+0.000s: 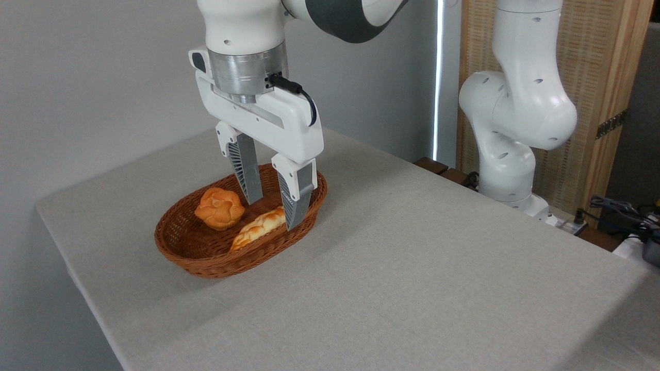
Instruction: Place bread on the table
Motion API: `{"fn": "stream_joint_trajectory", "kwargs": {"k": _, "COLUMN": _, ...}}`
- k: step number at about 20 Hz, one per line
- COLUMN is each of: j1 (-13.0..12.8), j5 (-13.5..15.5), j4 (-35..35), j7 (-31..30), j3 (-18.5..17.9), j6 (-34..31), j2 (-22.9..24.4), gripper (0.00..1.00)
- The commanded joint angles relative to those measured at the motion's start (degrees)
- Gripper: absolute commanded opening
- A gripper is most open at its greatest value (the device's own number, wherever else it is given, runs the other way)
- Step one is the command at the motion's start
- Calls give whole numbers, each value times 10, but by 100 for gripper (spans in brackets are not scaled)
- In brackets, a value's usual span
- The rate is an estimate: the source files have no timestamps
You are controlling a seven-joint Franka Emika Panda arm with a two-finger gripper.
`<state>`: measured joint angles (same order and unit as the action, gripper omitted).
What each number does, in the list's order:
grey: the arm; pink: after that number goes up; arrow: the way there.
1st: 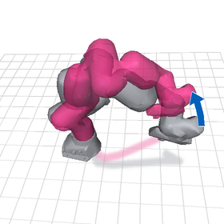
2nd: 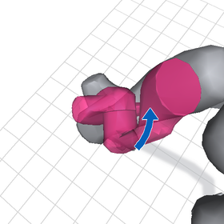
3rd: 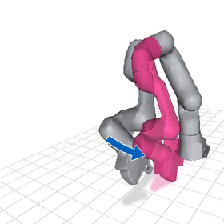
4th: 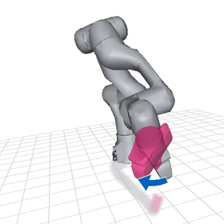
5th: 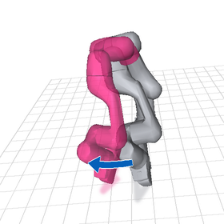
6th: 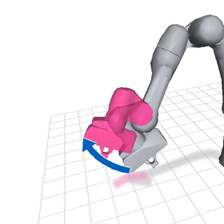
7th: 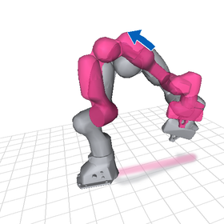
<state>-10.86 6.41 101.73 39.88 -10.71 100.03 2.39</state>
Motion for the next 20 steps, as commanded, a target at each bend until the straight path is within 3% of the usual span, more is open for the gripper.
{"fn": "stream_joint_trajectory", "kwargs": {"k": 1, "j1": -6, "j5": 0, "j4": 0, "j7": 1, "j3": -7, "j6": -12, "j2": 4, "gripper": 100}}
{"fn": "stream_joint_trajectory", "kwargs": {"k": 20, "j1": -7, "j5": 2, "j4": 0, "j7": 9, "j3": -1, "j6": -12, "j2": 3, "gripper": 100}}
